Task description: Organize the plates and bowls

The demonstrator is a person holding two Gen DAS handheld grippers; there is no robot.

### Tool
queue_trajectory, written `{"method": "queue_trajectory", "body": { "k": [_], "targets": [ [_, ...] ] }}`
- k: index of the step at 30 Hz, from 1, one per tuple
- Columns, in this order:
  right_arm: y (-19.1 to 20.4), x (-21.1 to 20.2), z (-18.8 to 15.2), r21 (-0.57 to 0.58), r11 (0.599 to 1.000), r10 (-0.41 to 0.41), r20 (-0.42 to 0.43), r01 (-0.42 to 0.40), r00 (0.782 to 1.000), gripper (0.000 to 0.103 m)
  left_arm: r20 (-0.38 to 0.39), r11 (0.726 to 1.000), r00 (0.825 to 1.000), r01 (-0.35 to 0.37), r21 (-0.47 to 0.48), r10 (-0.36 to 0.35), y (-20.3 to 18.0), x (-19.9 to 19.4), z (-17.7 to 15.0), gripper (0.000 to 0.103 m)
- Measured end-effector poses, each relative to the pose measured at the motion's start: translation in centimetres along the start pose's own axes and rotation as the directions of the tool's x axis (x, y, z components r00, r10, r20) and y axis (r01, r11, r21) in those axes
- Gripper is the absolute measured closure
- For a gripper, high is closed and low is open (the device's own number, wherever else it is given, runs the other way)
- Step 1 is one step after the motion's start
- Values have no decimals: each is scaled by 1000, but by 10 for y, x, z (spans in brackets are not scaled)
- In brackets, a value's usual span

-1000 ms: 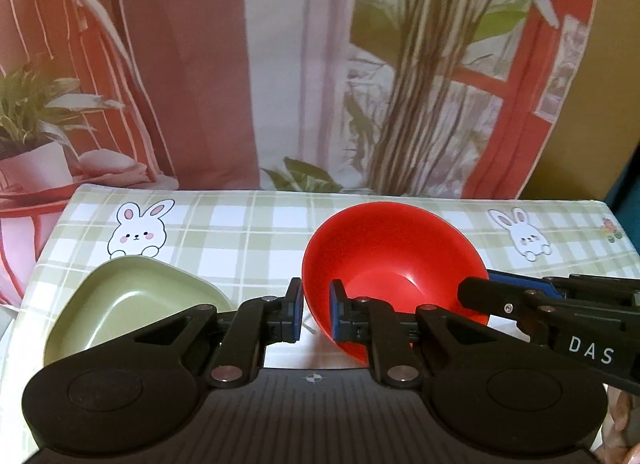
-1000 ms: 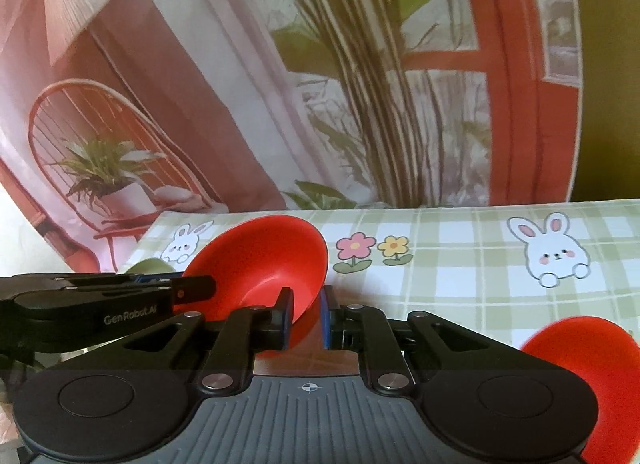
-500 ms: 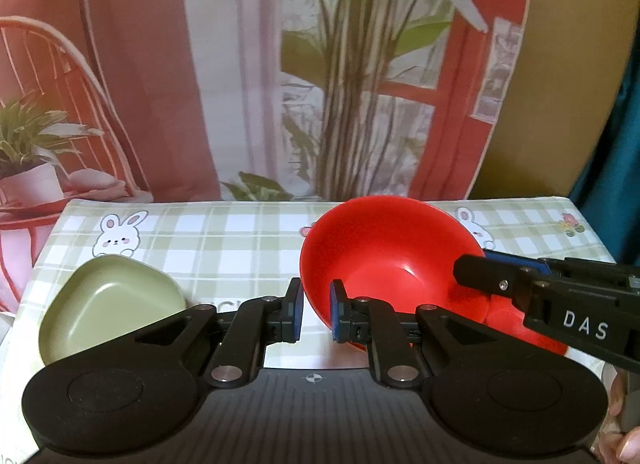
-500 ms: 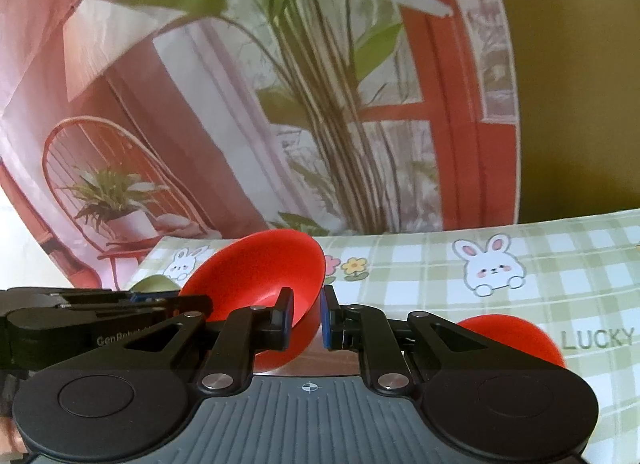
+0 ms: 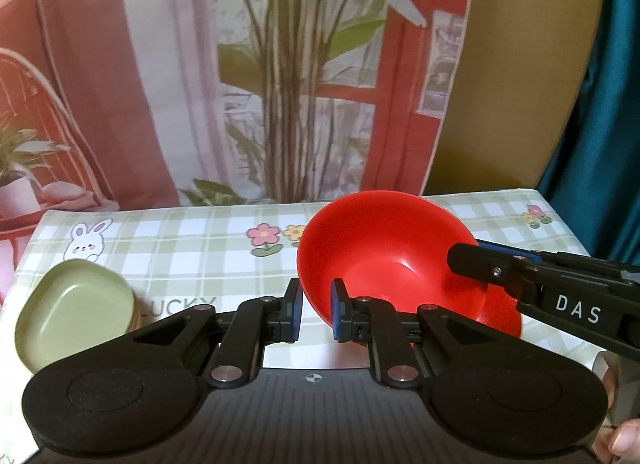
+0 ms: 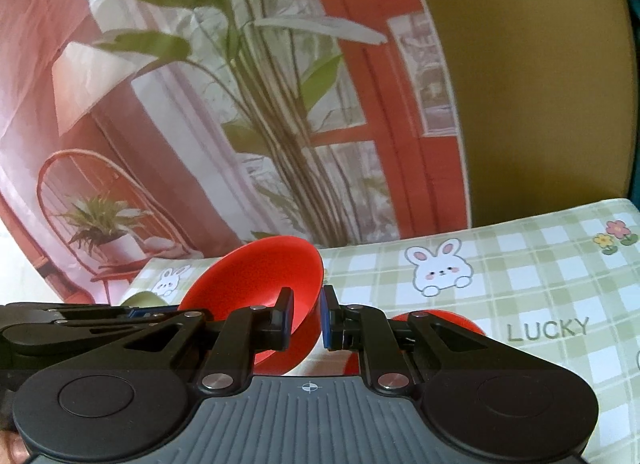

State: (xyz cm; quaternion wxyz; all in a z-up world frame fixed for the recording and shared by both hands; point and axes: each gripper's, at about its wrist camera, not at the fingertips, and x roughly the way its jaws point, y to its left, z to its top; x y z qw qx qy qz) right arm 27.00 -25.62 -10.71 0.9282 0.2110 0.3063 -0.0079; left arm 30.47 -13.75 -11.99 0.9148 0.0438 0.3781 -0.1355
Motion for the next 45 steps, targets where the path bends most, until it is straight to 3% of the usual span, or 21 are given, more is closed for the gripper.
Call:
{"method": "queue_trajectory", "body": {
  "k": [22,45],
  "targets": [
    [-66,-38,-13,112,993,-49,41,44,998,90,-39,994,997,73,81,-70,-64,10,-2,86],
    [-101,-24,-36,175,981,-81,-9,81,997,90,-112,987,988,123,109,-110,-80,39,-11,86]
  ]
}}
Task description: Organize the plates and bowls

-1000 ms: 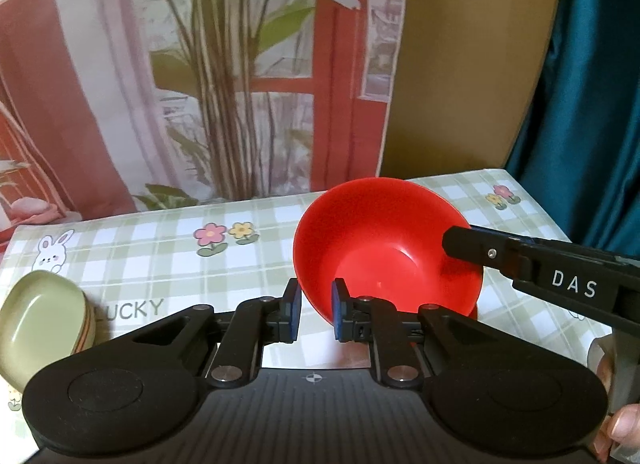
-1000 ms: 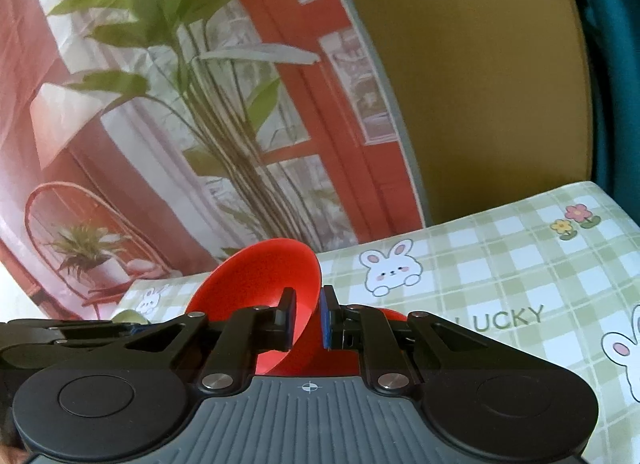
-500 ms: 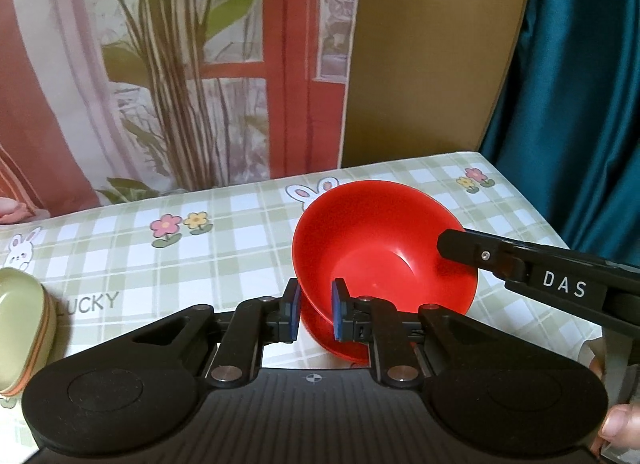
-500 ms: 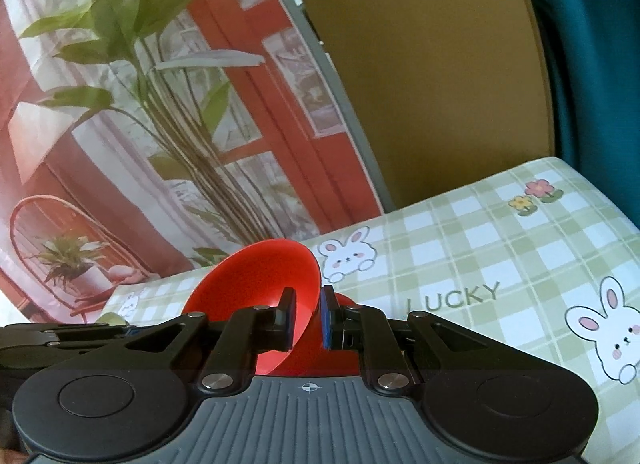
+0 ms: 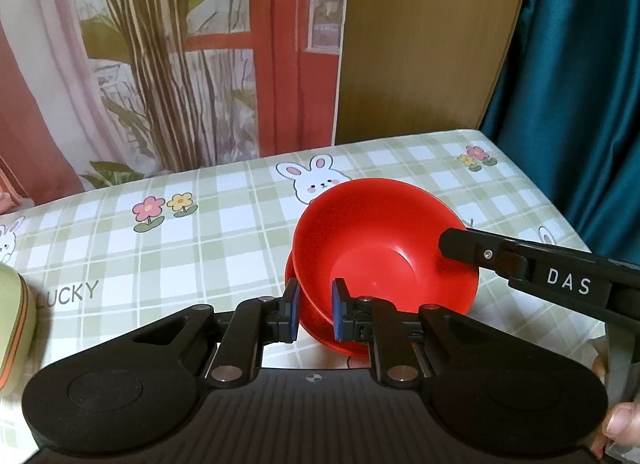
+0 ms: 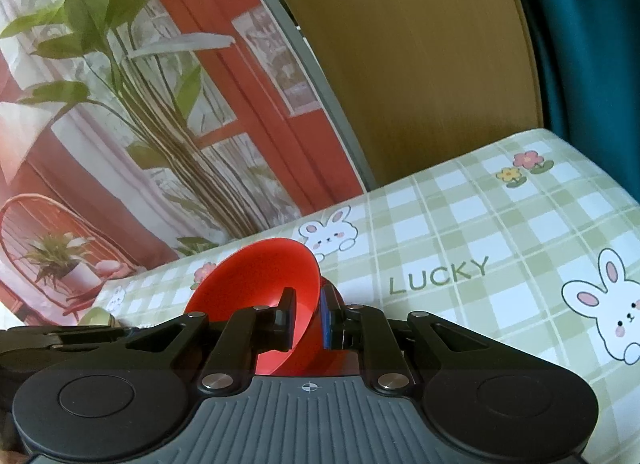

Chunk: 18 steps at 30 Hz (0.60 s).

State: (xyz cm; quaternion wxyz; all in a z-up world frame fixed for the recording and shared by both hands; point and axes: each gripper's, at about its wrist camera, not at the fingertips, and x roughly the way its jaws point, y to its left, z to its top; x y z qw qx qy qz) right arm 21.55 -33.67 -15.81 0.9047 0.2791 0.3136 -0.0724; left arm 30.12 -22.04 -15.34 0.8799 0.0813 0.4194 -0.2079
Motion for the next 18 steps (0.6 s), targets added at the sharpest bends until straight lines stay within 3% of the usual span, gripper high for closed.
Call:
{"method": "queue_trajectory", "body": {
  "k": [18],
  "targets": [
    [-7,12,-5,-1,1000,-4,-36,4,999,90,-29,999,999,-16,33,16,-1,14,0,86]
  ]
}}
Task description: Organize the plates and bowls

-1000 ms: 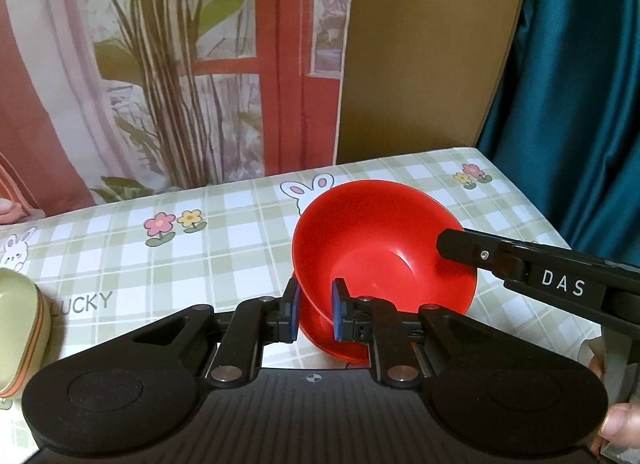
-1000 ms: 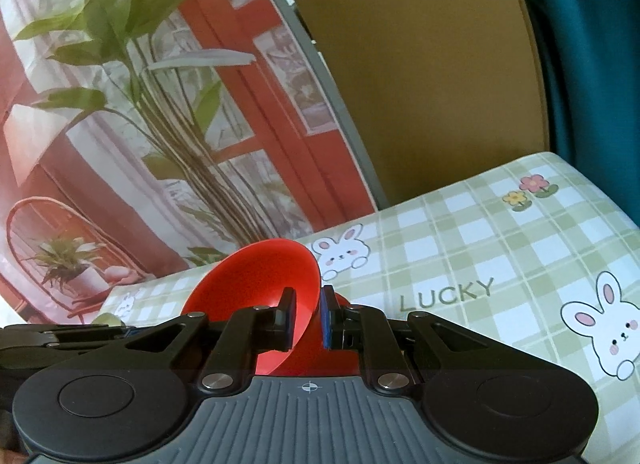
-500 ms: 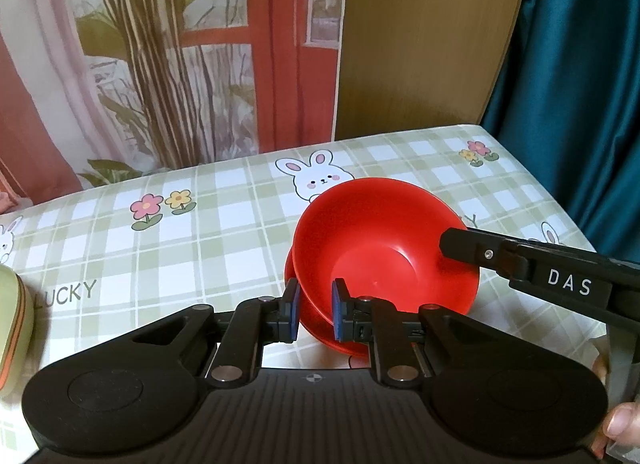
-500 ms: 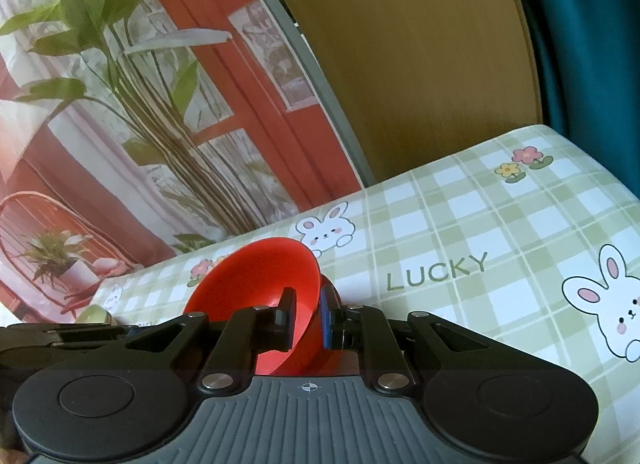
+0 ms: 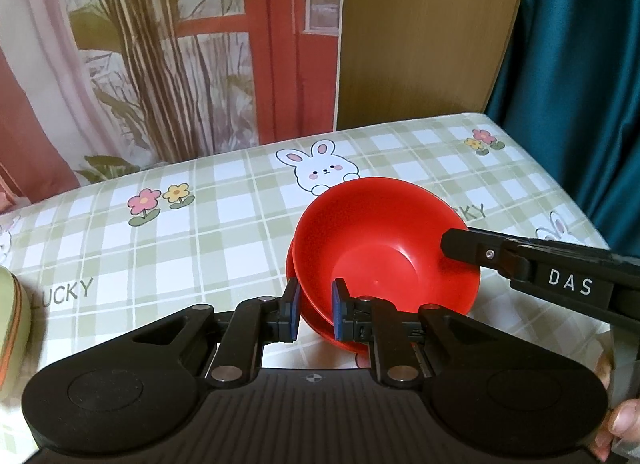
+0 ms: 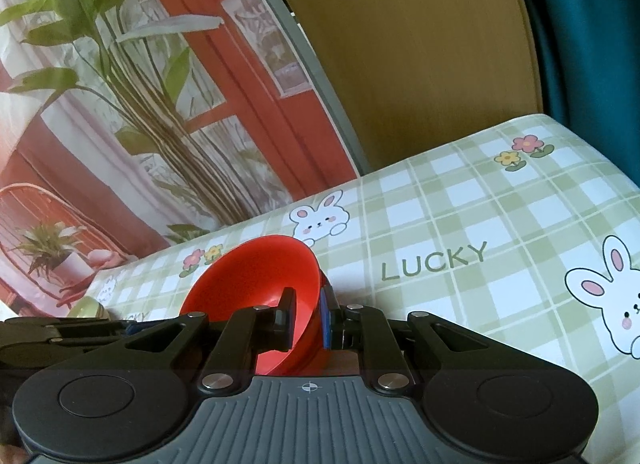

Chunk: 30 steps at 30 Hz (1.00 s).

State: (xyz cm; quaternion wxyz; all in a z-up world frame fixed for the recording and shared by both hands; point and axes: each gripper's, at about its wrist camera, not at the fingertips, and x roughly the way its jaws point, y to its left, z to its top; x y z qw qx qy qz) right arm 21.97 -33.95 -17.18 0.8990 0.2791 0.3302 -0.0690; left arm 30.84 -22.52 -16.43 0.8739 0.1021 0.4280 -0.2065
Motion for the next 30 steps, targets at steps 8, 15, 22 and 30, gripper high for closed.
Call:
{"method": "queue_trajectory", "body": {
  "k": [8,15,22,30],
  "targets": [
    [1,3,0,-5,1000,-3,-12,3,1000,90,-4,1000,1000,-8,6,8,0,2,-1,86],
    [1,4,0,-11,1000,-4,-13,4,1000,90,9,1000,1000,-17,20,16,-2,-1,-2,85],
    [1,4,0,-20,1000,-14,-13,13,1000,90,32,999,999,-35,6,35,3,-3,-2,81],
    [1,7,1,-28,999,-27,-12,27,1000,89,53,999,999,0,-55,3,12,1,-1,71]
  ]
}}
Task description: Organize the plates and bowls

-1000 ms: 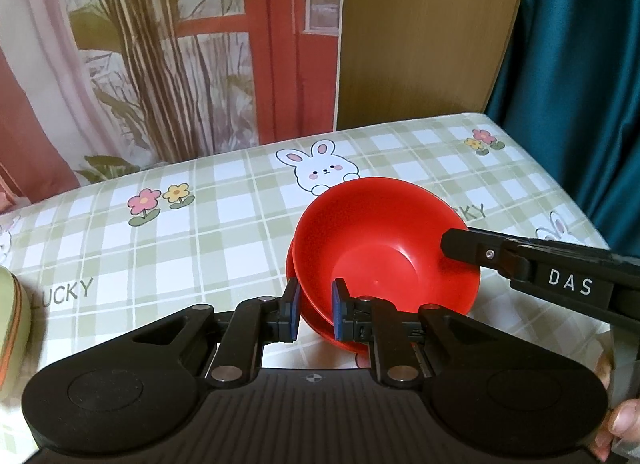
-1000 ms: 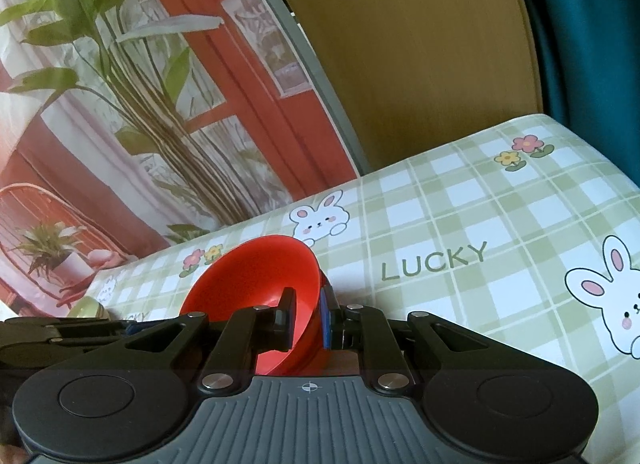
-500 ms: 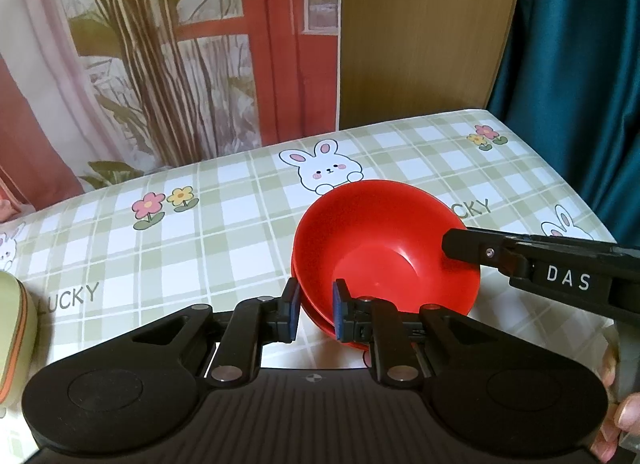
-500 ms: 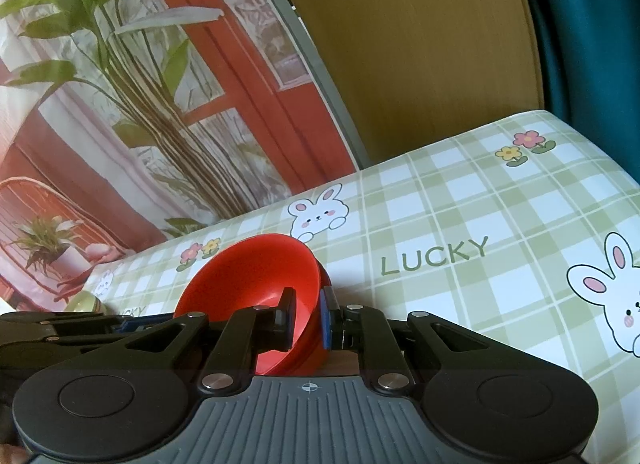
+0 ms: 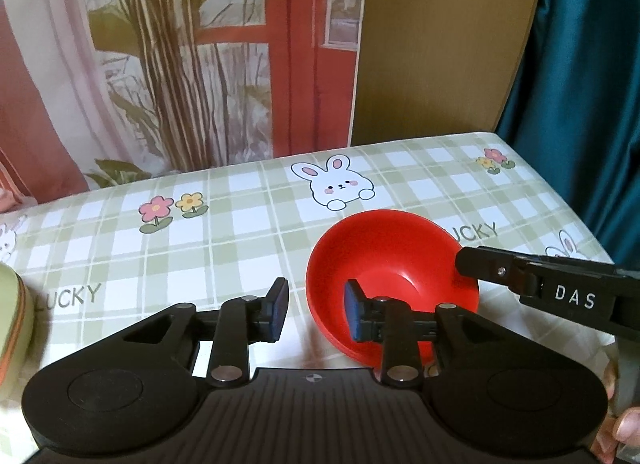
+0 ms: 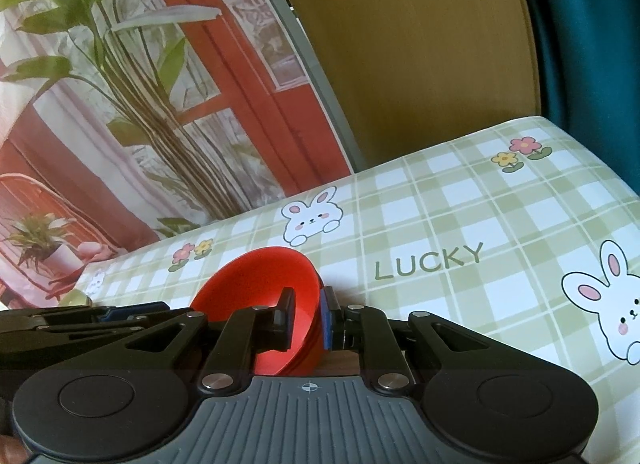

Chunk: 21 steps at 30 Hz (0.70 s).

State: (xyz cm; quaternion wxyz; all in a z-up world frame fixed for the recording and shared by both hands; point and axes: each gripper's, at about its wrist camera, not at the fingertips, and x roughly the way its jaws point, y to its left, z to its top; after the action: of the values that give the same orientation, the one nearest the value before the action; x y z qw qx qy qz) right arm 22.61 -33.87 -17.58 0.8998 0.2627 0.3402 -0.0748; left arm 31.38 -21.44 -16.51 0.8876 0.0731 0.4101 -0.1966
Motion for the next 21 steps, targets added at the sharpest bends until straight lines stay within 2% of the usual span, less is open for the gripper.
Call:
{"method": "queue_trajectory", "body": {
  "k": [21],
  "targets": [
    [-6,20,-7,-2,1000,-8,-37,8,999,89,-57,992,996,60,-111,-67,11,35,-11,71]
  ]
}}
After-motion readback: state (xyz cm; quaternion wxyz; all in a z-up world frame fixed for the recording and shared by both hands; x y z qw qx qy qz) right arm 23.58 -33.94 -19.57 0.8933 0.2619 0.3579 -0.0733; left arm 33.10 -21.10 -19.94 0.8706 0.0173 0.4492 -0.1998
